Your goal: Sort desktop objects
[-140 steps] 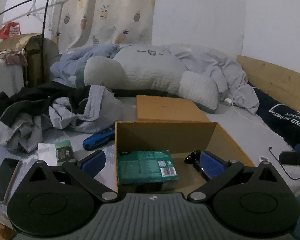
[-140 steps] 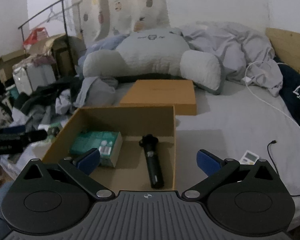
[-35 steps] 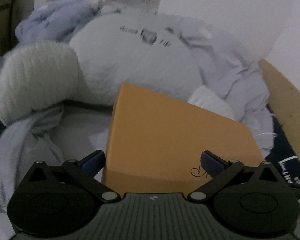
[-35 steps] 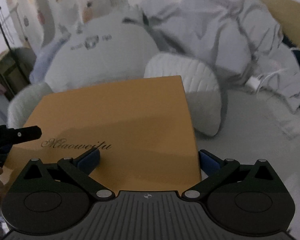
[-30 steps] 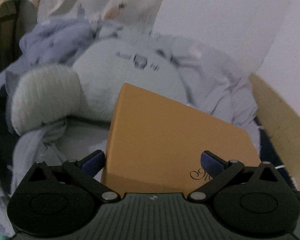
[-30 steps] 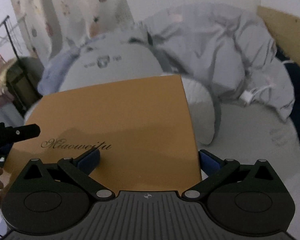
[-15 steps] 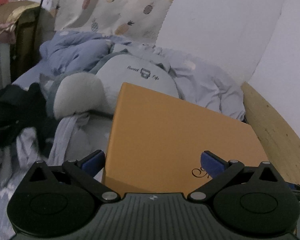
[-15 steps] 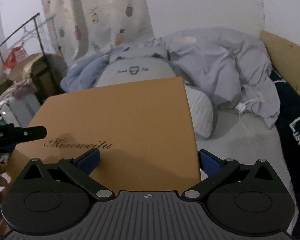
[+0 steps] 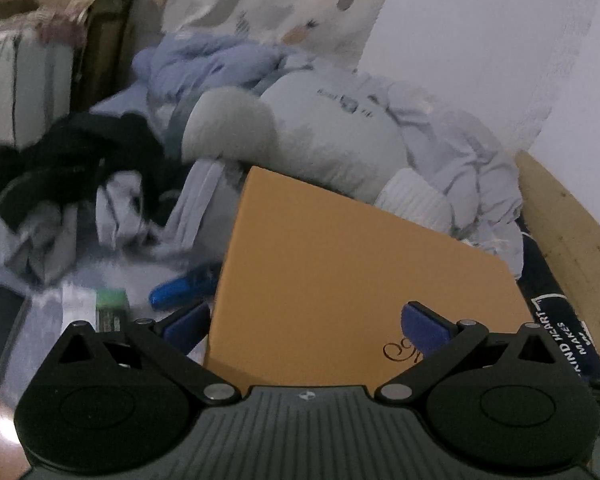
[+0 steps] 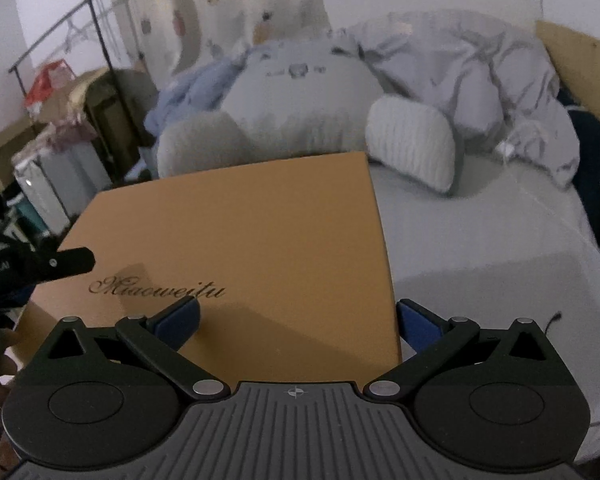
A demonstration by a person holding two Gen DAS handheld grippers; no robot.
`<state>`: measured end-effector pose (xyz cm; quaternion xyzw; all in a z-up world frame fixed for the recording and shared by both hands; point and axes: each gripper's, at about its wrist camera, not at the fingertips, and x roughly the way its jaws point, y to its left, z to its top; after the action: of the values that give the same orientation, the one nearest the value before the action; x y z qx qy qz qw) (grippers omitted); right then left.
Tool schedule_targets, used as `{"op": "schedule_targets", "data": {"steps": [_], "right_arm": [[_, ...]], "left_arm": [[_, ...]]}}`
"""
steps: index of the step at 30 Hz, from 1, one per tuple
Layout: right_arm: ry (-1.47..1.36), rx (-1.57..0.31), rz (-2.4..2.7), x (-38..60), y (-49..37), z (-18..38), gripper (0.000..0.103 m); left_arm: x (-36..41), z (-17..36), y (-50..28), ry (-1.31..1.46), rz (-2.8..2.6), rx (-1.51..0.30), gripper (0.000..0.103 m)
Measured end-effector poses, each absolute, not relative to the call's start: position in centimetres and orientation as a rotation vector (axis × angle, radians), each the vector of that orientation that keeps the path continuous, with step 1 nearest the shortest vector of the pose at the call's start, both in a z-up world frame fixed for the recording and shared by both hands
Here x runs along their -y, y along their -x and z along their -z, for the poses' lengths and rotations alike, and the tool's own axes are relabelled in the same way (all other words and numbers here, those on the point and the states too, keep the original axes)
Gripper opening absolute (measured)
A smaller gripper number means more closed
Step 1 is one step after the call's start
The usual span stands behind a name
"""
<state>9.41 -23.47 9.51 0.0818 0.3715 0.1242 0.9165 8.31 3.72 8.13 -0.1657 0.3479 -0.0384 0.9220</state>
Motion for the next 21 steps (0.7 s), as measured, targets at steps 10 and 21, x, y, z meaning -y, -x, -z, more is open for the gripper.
{"op": "schedule_targets", "data": {"steps": [10,21], "right_arm": [[-0.143,-0.875,-0.251,22.1,-10.2,-1.1,0.103],[-0.116,-0.934,-0.245,21.1,-11.6,2.8,0.103]], "left_arm": [[-3.5,0.5,-8.6,0.276,0.07,-0.748,0.103],[-4.4,3.6,-9.5,0.302,0.089,-0.795,0.103]]}}
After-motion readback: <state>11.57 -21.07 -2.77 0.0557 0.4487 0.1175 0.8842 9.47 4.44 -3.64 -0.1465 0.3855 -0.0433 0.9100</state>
